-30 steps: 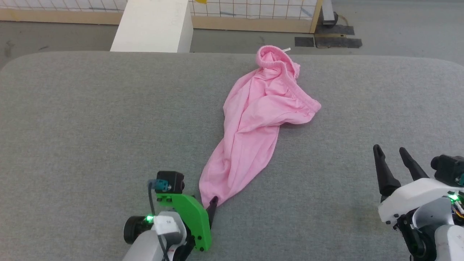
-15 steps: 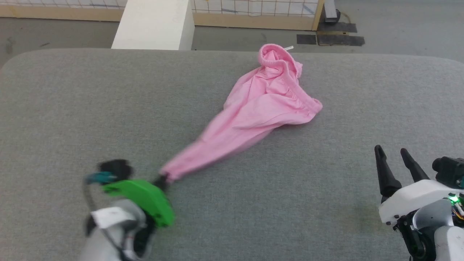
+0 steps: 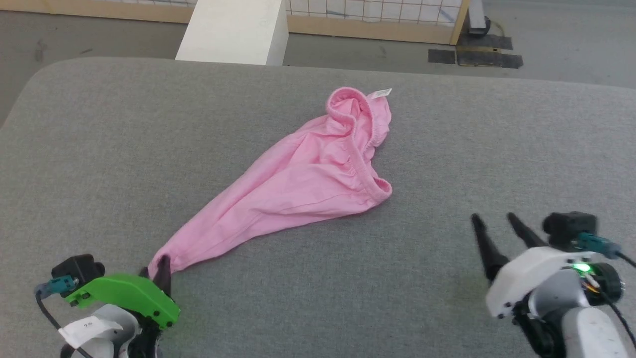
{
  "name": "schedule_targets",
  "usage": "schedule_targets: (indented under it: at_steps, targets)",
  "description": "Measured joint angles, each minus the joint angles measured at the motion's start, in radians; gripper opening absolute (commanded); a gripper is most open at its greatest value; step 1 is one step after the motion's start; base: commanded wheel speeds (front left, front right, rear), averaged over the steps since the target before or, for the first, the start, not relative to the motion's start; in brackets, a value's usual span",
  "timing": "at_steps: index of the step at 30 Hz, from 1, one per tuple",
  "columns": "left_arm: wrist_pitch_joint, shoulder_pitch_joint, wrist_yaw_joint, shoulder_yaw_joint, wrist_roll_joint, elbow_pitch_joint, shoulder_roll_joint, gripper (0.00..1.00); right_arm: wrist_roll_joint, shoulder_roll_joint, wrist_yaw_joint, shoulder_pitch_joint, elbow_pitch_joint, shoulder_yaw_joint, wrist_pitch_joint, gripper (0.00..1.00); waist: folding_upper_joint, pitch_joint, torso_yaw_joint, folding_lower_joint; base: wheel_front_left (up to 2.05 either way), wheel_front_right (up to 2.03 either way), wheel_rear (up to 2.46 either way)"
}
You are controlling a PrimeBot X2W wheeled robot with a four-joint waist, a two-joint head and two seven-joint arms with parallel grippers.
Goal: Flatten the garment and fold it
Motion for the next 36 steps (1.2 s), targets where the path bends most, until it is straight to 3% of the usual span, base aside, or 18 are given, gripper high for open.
schedule_targets:
  at_steps: [7, 10, 18, 27, 28, 29, 30, 36]
  targets:
    - [-0.317, -0.007, -0.046, 0.007, 0.129, -0.049, 0.015, 1.00, -0.097, 0.001, 0.000, -0.130, 0.033, 0.222, 0.112, 1.00, 0.0000, 0.028, 0.003, 0.0000, 0.00, 0.00, 0.00]
    - [-0.406, -0.006, -0.058, -0.025, 0.183, -0.047, 0.013, 1.00, -0.116, -0.007, 0.000, -0.218, 0.088, 0.289, 0.170, 1.00, 0.0000, 0.043, 0.010, 0.0000, 0.00, 0.00, 0.00]
    - [-0.482, -0.011, -0.087, -0.052, 0.193, 0.027, -0.010, 1.00, -0.140, -0.014, 0.000, -0.420, 0.268, 0.392, 0.289, 1.00, 0.0000, 0.084, 0.045, 0.0000, 0.00, 0.00, 0.00]
    - [-0.495, -0.043, -0.098, -0.062, 0.193, 0.066, -0.014, 1.00, -0.120, -0.003, 0.000, -0.525, 0.428, 0.458, 0.243, 1.00, 0.0000, 0.123, 0.083, 0.0000, 0.00, 0.00, 0.00]
    - [-0.495, -0.044, -0.098, -0.063, 0.192, 0.068, -0.014, 1.00, -0.117, -0.003, 0.000, -0.531, 0.439, 0.459, 0.231, 0.37, 0.0000, 0.125, 0.085, 0.0001, 0.00, 0.00, 0.00]
    - [-0.495, -0.044, -0.098, -0.063, 0.192, 0.071, -0.014, 1.00, -0.112, -0.003, 0.000, -0.536, 0.446, 0.460, 0.221, 0.37, 0.0000, 0.127, 0.086, 0.0001, 0.00, 0.00, 0.00]
    - [-0.495, -0.044, -0.098, -0.064, 0.192, 0.074, -0.014, 1.00, -0.109, -0.003, 0.000, -0.542, 0.455, 0.462, 0.212, 0.00, 0.0000, 0.129, 0.087, 0.0000, 0.00, 0.00, 0.00]
    - [-0.450, -0.043, -0.098, -0.075, 0.186, 0.076, -0.013, 1.00, -0.055, -0.003, 0.000, -0.540, 0.419, 0.409, 0.165, 0.00, 0.0000, 0.099, 0.079, 0.0000, 0.00, 0.00, 0.00]
